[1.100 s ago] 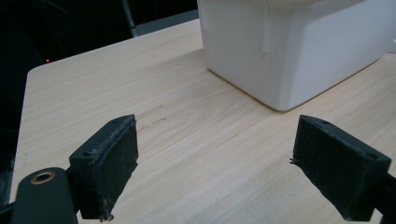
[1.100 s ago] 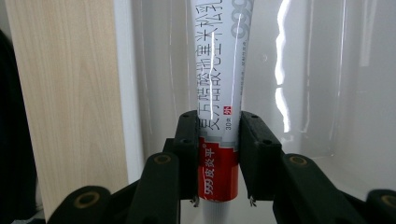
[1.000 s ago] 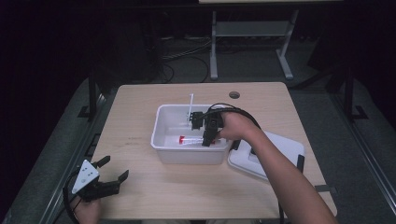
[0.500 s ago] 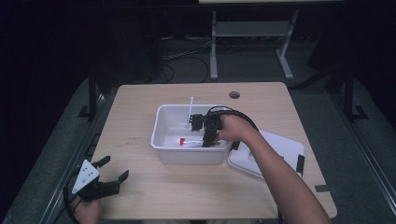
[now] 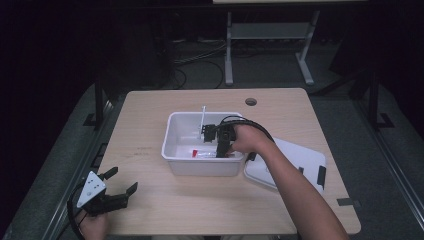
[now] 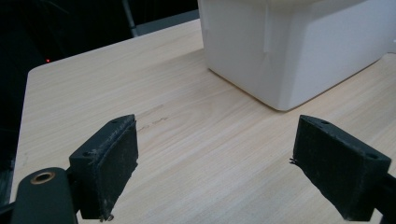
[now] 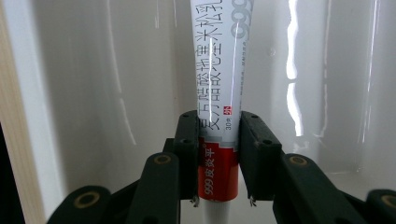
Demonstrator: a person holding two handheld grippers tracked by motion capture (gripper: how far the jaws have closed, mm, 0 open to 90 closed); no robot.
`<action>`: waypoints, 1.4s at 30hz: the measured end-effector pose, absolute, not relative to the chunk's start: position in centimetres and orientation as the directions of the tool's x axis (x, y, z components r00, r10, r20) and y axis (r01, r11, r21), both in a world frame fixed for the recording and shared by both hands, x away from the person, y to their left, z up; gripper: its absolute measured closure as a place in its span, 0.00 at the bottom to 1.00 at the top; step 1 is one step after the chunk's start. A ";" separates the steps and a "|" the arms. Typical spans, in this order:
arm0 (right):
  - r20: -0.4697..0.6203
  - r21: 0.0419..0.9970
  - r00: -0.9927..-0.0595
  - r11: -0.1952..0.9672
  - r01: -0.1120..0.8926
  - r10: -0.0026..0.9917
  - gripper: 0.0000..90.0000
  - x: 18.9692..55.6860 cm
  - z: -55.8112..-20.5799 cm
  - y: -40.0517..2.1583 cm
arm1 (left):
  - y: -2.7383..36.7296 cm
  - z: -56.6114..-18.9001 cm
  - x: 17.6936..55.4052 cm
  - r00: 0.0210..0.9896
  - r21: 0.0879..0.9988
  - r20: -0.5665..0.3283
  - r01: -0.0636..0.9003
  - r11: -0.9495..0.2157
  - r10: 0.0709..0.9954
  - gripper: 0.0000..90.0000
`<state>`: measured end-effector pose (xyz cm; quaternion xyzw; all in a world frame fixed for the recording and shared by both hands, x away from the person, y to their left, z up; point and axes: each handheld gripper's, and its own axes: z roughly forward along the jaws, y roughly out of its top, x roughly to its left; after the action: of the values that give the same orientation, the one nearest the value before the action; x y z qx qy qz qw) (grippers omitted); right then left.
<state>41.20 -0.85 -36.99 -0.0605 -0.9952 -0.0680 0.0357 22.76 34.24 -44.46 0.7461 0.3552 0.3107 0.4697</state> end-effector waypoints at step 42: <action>0.112 0.147 -0.985 0.978 0.148 0.132 0.77 41.6 -37.7 -0.7 | 34.1 -44.5 22.7 0.555 0.921 0.132 0.238 -0.309 0.821 0.15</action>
<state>41.57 -0.68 -37.70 -0.0703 -0.9932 -0.0774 0.0510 22.74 34.13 -44.47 0.7468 0.3547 0.3108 0.4689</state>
